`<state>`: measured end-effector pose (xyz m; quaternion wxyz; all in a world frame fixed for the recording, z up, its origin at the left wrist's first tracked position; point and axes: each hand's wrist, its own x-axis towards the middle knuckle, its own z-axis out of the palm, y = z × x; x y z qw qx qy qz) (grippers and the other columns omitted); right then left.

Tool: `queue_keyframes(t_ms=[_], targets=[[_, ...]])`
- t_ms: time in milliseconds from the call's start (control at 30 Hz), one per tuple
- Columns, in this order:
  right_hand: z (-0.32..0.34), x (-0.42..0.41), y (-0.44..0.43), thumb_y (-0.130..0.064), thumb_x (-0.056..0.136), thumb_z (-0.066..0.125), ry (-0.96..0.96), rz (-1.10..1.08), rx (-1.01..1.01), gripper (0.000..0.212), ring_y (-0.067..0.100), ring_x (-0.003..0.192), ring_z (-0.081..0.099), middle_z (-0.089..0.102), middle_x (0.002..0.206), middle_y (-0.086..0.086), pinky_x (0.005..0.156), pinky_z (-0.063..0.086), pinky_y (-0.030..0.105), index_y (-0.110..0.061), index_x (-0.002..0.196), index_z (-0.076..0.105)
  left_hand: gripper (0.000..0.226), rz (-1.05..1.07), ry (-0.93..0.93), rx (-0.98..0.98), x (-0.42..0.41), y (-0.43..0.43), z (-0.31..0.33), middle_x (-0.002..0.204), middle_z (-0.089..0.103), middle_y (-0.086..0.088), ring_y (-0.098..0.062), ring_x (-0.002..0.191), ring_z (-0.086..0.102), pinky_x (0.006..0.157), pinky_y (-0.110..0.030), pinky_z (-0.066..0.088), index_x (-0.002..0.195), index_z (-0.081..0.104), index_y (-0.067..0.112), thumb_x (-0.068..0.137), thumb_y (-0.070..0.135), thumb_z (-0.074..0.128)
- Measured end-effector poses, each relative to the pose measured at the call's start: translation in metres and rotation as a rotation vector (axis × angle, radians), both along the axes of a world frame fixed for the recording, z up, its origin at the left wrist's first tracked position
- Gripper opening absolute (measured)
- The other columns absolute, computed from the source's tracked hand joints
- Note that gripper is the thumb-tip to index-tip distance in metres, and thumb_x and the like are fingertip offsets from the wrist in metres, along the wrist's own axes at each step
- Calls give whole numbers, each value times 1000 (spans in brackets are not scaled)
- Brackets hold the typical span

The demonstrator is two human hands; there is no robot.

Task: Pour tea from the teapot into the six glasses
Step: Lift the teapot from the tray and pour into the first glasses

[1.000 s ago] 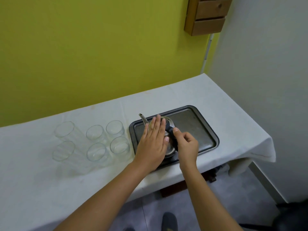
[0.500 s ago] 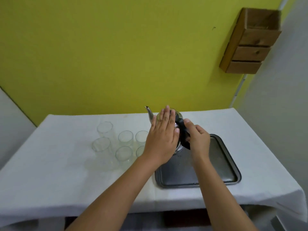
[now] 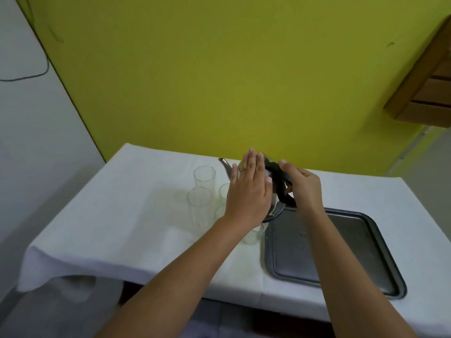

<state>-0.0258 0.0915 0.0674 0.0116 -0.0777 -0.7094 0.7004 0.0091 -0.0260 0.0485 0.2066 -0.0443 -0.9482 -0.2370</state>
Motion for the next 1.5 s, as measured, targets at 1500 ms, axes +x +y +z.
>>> queue_keyframes(t_ms=[1500], targets=[[31,-56,-30,-48,76,74,75,180,432,43,20,54,38,39,60,6,51,29,28,-10,70,54,54,158,-42,395,-27,-4,-2,157,-10,-14,-20,144,-11,115,-34,-6,147,0,7,101,26,22]])
